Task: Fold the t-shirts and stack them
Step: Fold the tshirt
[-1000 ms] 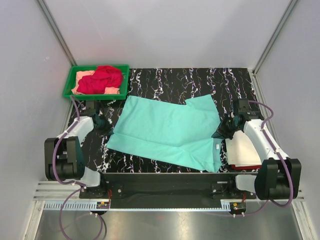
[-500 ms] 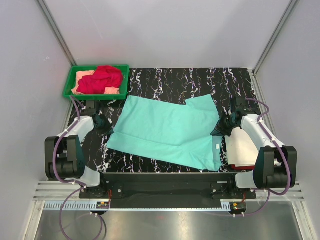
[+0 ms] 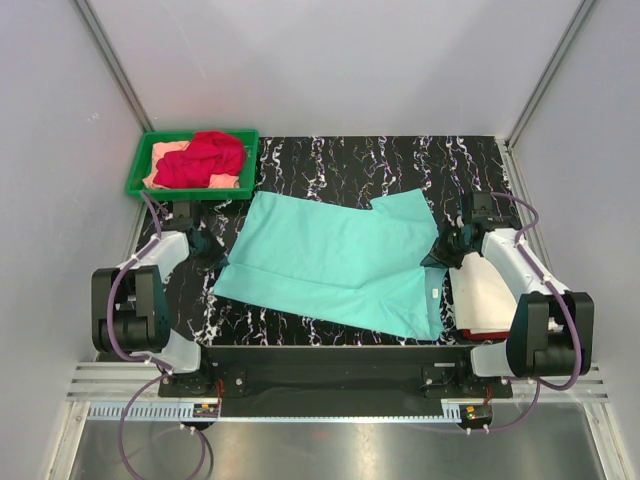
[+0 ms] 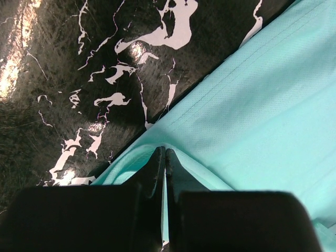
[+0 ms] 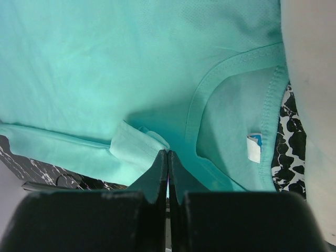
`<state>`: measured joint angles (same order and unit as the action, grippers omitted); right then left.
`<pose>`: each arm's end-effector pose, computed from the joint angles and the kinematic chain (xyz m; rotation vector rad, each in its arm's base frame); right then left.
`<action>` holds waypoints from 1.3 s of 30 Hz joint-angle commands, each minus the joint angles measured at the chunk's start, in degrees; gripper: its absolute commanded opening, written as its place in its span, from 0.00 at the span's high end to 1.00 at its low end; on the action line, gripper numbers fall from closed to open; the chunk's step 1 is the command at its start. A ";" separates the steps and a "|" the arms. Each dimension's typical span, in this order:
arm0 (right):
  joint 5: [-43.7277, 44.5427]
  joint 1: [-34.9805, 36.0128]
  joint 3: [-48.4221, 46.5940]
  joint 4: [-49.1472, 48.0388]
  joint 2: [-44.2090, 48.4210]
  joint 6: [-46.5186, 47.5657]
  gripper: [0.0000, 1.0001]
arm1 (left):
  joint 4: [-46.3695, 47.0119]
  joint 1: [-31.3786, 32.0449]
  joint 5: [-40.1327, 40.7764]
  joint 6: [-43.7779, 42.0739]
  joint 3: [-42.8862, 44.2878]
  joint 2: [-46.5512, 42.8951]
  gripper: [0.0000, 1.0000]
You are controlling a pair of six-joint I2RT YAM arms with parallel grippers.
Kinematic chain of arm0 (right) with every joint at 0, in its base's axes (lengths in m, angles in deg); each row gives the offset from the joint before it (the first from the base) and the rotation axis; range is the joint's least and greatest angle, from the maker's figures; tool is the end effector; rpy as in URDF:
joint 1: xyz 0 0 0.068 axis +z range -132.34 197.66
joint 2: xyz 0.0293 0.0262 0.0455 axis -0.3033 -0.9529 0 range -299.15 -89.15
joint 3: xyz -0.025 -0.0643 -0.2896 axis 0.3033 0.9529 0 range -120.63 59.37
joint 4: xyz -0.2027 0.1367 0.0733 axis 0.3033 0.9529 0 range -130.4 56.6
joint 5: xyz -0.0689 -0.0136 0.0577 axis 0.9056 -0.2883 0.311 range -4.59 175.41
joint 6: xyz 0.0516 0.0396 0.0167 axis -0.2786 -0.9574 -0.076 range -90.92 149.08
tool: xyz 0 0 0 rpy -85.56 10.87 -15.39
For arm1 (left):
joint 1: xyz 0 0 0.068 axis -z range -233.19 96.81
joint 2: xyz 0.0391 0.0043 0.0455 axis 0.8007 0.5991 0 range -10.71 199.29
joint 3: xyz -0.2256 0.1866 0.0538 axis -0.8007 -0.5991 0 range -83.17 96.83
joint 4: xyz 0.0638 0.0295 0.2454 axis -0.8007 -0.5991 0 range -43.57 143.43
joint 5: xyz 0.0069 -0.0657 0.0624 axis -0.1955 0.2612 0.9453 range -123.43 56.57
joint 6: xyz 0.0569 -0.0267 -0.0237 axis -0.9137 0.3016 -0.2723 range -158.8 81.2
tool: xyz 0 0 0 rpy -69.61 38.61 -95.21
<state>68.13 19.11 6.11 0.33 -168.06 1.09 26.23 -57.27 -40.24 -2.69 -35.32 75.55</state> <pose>0.2548 0.0223 0.2340 0.5494 2.7137 0.5538 0.2774 0.0134 0.1856 -0.9106 2.5920 -0.3210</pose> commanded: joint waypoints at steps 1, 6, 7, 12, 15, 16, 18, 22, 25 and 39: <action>-0.39 0.22 -1.33 -2.15 -1.24 1.36 1.00 | 2.24 0.12 -0.31 0.44 0.31 0.58 1.00; 0.31 0.22 -1.41 -0.92 -2.47 1.71 1.00 | 2.15 0.12 -0.31 0.44 0.31 1.19 1.00; 0.49 0.22 -1.41 -0.83 -2.47 1.80 1.00 | 2.15 0.03 -0.22 0.36 0.31 1.37 1.00; 1.11 0.13 -0.97 0.05 -2.38 1.62 1.00 | 2.33 0.12 -0.49 0.36 0.40 1.72 1.00; 1.37 0.13 -0.54 0.40 -2.21 1.62 1.00 | 2.24 0.12 -0.14 0.36 0.31 1.90 1.00; 1.54 0.22 -0.10 0.14 -2.12 1.53 1.00 | 2.15 0.12 -0.13 0.36 0.22 2.16 1.00; 1.90 0.13 0.08 -0.04 -2.38 1.62 1.00 | 2.24 0.12 0.04 0.27 0.22 2.33 1.00; 1.55 0.22 -0.45 -0.21 -3.17 2.23 1.00 | 1.80 0.12 0.57 0.53 0.40 2.34 0.97; 0.06 0.13 -1.06 -1.00 -3.53 3.11 0.99 | -0.12 0.21 2.06 0.53 1.10 0.24 0.64; -1.61 0.13 -3.61 -0.83 -5.81 2.67 0.92 | 0.90 11.54 -7.47 2.46 -7.85 -24.04 0.49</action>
<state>67.30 19.11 5.02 -0.08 -173.77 2.97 23.17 -47.19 -37.50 -0.74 -38.36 49.24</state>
